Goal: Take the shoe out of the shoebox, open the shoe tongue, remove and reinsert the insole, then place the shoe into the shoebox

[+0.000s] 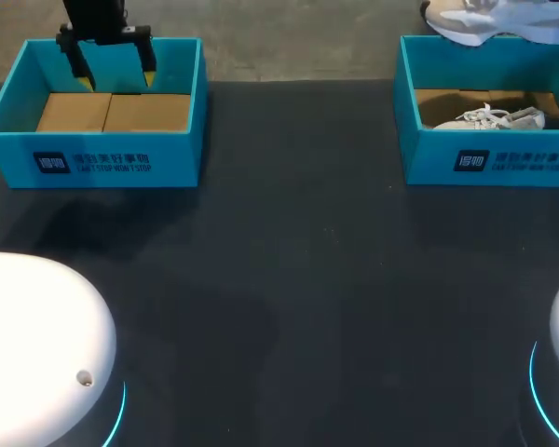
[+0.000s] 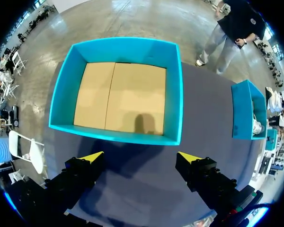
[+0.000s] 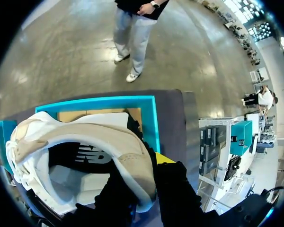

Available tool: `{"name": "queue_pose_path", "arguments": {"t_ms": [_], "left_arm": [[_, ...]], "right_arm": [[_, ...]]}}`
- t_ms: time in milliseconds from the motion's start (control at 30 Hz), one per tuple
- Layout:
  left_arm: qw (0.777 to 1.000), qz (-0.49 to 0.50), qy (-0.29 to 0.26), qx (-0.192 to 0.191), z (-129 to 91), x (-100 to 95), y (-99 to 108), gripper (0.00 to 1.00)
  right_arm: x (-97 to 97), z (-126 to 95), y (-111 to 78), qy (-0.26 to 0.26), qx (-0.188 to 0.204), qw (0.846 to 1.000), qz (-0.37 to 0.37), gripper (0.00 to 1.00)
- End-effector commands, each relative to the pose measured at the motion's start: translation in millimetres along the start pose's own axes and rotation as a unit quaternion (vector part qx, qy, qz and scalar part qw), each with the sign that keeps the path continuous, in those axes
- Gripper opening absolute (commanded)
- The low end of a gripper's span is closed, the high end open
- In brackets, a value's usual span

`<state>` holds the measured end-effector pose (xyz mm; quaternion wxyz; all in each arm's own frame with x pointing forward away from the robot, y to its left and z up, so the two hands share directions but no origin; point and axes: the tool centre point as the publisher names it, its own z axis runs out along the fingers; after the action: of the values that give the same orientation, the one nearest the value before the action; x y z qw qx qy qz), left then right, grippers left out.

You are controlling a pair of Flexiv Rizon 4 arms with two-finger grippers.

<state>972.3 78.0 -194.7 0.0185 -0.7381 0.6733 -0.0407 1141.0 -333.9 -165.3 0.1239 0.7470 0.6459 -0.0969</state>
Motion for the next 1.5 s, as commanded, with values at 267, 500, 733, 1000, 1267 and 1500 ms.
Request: {"name": "queue_pose_path", "arguments": {"t_ms": [267, 500, 733, 1000, 1267, 1500], "left_arm": [[1.0, 0.0, -0.001, 0.0, -0.4, -0.1, -0.2, 1.0], [1.0, 0.0, -0.001, 0.0, -0.4, -0.1, -0.2, 1.0], [1.0, 0.0, -0.001, 0.0, -0.4, -0.1, -0.2, 1.0], [1.0, 0.0, -0.001, 0.0, -0.4, -0.1, -0.2, 1.0], [1.0, 0.0, -0.001, 0.0, -0.4, -0.1, -0.2, 1.0], [1.0, 0.0, -0.001, 0.0, -0.4, -0.1, -0.2, 1.0]], "right_arm": [[-2.0, 2.3, 0.4, -0.005, -0.007, 1.0, 0.009, 0.0], [-8.6, 22.8, -1.0, -0.002, -0.002, 1.0, 0.03, 0.0], [-14.2, 37.3, -10.5, -0.016, -0.003, 0.999, 0.037, 0.0], [-15.4, 57.3, -20.2, -0.024, 0.005, 0.999, 0.042, 0.0], [-10.4, 67.9, -27.2, -0.03, 0.007, 0.999, 0.045, 0.0], [-4.4, 74.3, -37.9, -0.039, 0.006, 0.998, 0.042, 0.0]]}}
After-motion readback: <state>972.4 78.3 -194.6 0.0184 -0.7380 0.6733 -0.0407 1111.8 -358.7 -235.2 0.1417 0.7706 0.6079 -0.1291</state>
